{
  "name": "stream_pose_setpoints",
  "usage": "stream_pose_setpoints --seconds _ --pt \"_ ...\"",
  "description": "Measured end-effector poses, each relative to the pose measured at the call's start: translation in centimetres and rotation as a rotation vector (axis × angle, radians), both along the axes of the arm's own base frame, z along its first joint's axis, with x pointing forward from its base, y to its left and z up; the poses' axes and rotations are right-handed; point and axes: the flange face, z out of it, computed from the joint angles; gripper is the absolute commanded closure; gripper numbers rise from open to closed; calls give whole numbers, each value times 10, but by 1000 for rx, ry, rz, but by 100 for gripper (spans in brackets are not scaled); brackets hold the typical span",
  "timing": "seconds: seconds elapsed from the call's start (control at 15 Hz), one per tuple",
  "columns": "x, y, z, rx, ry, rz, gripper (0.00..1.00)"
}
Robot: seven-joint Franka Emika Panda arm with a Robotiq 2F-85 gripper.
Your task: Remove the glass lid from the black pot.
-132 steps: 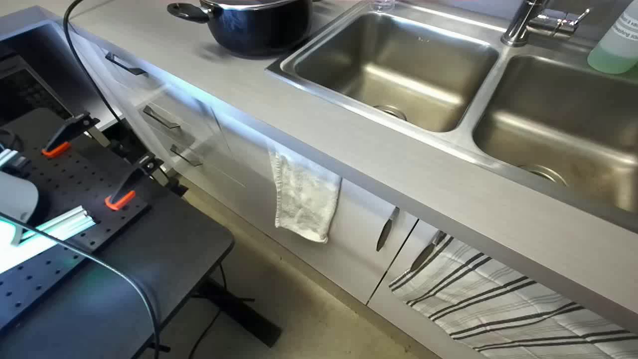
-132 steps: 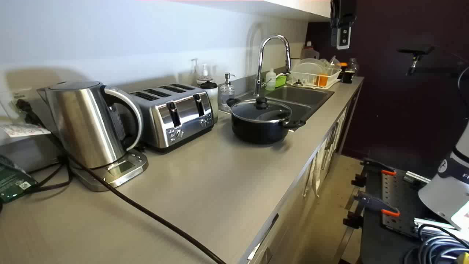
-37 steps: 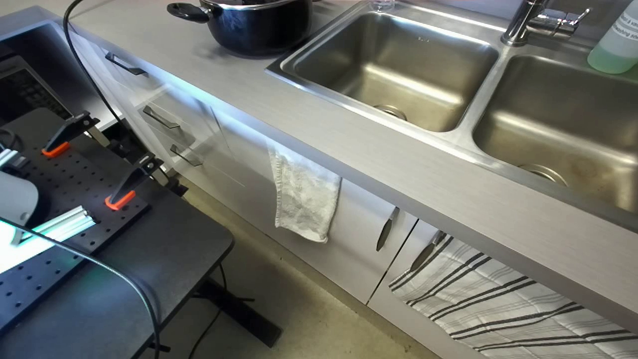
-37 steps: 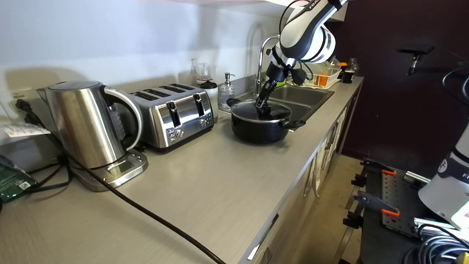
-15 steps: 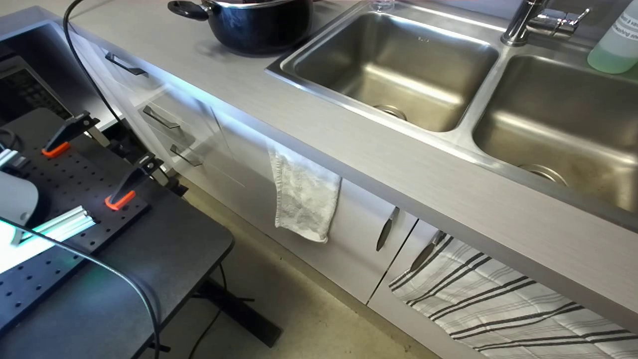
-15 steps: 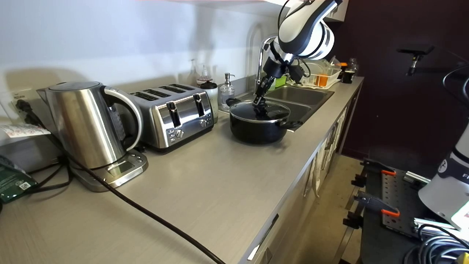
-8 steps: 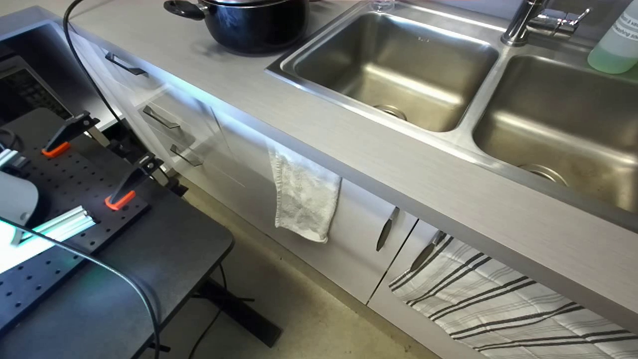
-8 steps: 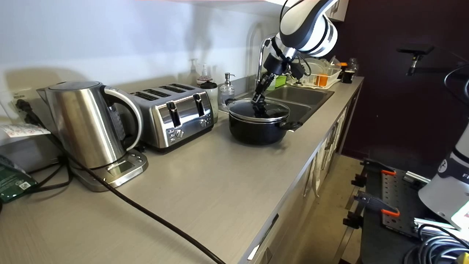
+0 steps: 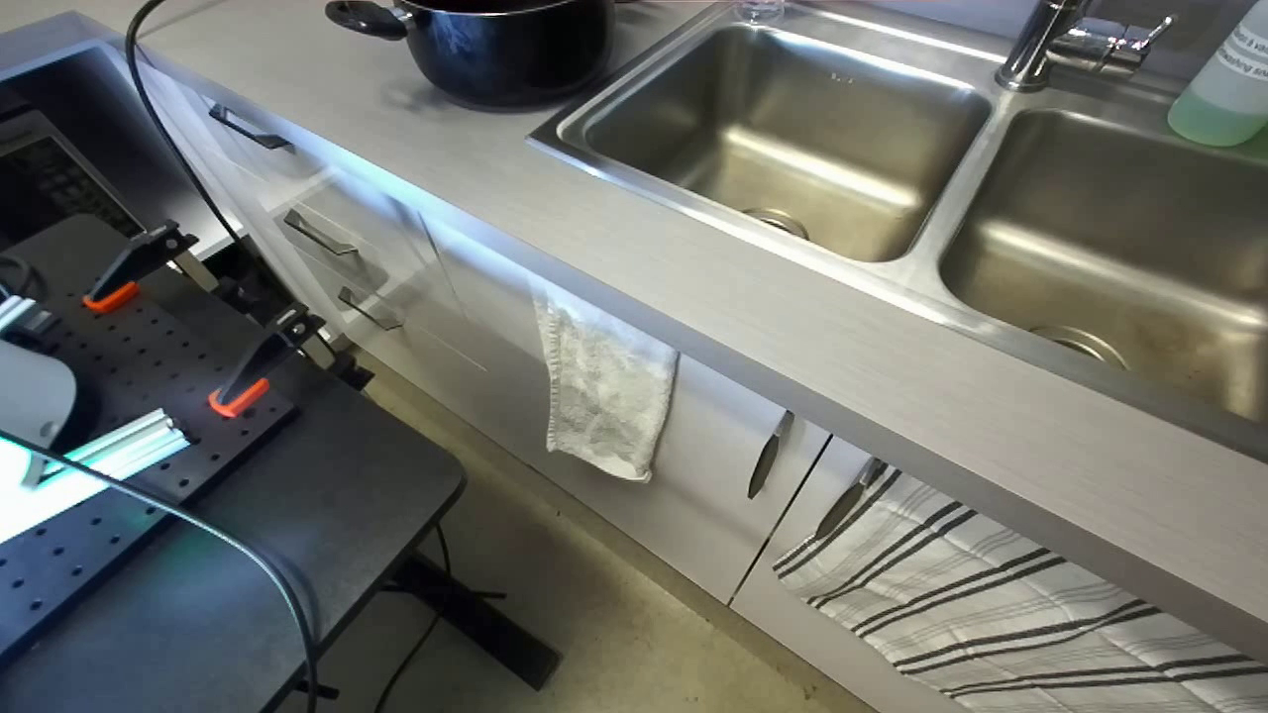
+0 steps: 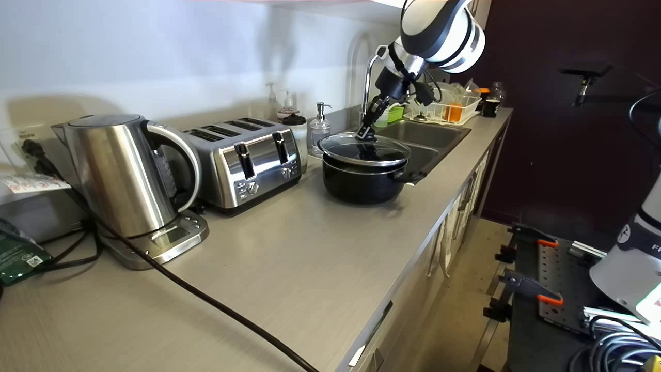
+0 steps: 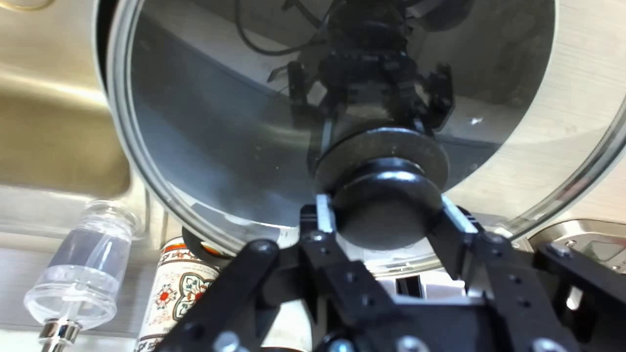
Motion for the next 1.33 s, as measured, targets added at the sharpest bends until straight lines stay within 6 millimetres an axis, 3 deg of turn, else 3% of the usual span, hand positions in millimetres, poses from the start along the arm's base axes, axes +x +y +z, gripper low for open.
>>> stream_pose_setpoints --seconds 0.27,0.47,1.0,1.33 --pt "-8 8 -5 -9 12 34 75" --pt "-17 26 -10 -18 24 85 75" --pt "-41 104 -4 -38 9 254 75" --pt "-59 152 -12 -55 14 358 75"
